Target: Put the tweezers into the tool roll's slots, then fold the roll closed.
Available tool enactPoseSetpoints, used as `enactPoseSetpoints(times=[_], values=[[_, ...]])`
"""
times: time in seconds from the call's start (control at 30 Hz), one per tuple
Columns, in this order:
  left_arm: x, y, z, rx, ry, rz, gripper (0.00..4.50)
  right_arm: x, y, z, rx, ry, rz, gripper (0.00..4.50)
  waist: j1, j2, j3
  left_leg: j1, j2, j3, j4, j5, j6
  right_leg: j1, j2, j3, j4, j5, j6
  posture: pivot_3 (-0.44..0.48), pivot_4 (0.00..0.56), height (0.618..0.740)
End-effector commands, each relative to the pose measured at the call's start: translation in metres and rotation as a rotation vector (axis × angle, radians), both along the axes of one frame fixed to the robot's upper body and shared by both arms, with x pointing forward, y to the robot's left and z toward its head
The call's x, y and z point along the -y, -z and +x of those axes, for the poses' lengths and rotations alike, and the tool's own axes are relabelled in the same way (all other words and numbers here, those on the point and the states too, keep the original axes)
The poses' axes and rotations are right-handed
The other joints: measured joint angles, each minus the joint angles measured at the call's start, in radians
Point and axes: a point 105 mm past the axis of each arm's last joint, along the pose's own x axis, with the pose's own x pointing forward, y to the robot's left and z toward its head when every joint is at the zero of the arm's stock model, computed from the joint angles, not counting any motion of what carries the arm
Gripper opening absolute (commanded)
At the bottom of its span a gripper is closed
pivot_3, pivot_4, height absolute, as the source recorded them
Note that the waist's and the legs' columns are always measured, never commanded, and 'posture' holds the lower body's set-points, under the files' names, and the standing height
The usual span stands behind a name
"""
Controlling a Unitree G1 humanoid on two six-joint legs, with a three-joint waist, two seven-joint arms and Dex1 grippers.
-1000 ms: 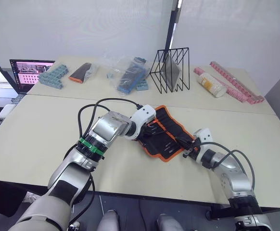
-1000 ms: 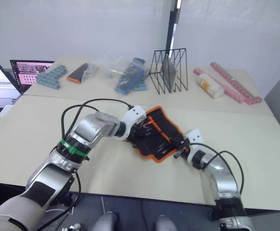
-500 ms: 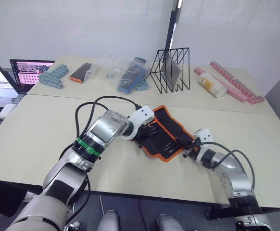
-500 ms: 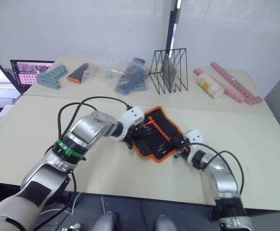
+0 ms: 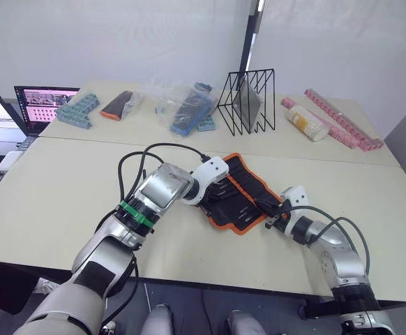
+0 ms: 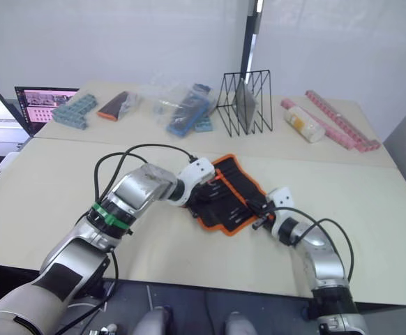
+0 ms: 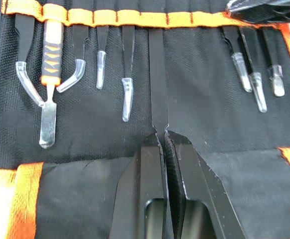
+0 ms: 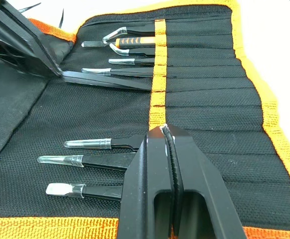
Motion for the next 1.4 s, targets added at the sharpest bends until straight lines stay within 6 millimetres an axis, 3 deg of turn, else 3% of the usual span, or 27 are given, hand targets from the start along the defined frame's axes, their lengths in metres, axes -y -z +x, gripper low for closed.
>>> enactPoseSetpoints(times=[0.03,0.17,0.4,0.57,0.77,0.97,1.13,1.2,1.23,1.4], values=[[0.018,-0.017,0.009,0.066,0.051,-0.077,0.04,0.007,0.020,-0.003,-0.086,0.025,-0.034,0.00,0.000,0.000,0.000,0.000,0.000,0.000,0.000,0.000,0.000,0.000,0.000,0.000,0.000,0.000,0.000,0.000,0.150,0.734],[0.030,-0.006,0.017,0.091,0.092,-0.085,0.04,0.004,0.021,-0.002,-0.088,0.020,-0.034,0.00,-0.001,0.000,0.000,0.000,0.000,0.000,0.000,0.000,0.000,0.000,0.000,0.000,0.000,0.000,0.000,0.000,0.150,0.734],[0.049,-0.014,0.038,0.239,0.115,-0.115,0.04,0.004,0.023,-0.003,-0.090,0.024,-0.036,0.00,0.001,0.000,0.000,-0.001,0.000,0.000,0.001,0.000,0.000,0.000,0.000,0.000,-0.001,0.000,0.000,0.000,0.150,0.734],[0.061,-0.010,0.039,0.272,0.137,-0.113,0.04,0.003,0.022,-0.004,-0.087,0.027,-0.034,0.00,0.001,0.000,0.000,-0.002,-0.001,0.000,0.001,0.000,0.000,0.000,0.000,0.000,-0.001,0.000,0.001,0.000,0.150,0.734],[0.060,-0.008,0.042,0.292,0.142,-0.106,0.04,0.003,0.022,-0.005,-0.089,0.033,-0.032,0.00,0.003,0.000,0.000,-0.002,-0.001,-0.001,0.001,0.000,0.000,0.000,0.000,0.000,-0.001,0.000,0.001,0.000,0.150,0.734],[0.047,-0.012,0.046,0.267,0.123,-0.117,2.01,0.001,0.023,-0.003,-0.093,0.030,-0.033,0.00,0.000,0.000,0.000,-0.003,-0.002,-0.002,0.001,0.000,0.000,0.000,0.000,0.000,-0.001,0.000,0.001,0.000,0.150,0.734],[0.020,-0.022,0.050,0.275,0.114,-0.079,3.66,0.001,0.024,-0.002,-0.095,0.027,-0.036,0.00,-0.012,0.002,0.000,-0.002,-0.001,-0.002,0.000,0.001,0.000,-0.001,0.001,0.000,0.000,0.000,0.001,0.000,0.150,0.734],[0.010,-0.036,0.045,0.272,0.127,-0.111,4.29,0.004,0.024,0.000,-0.095,0.034,-0.039,0.00,-0.012,0.004,0.000,-0.002,-0.001,-0.003,0.000,0.001,0.000,-0.002,0.001,0.000,0.001,0.000,0.001,0.000,0.150,0.734],[0.003,-0.044,0.040,0.272,0.134,-0.121,4.45,0.005,0.024,0.001,-0.095,0.037,-0.041,0.00,-0.010,0.005,0.000,-0.002,-0.001,-0.003,-0.001,0.001,0.000,-0.001,0.001,0.000,0.002,0.000,0.001,0.000,0.150,0.734],[-0.035,-0.070,0.025,0.299,0.083,-0.167,4.45,0.006,0.023,0.006,-0.093,0.028,-0.049,0.00,-0.002,0.005,0.000,-0.002,-0.001,-0.003,0.001,0.001,0.000,0.000,0.001,0.000,0.002,0.000,0.001,0.000,0.150,0.734]])
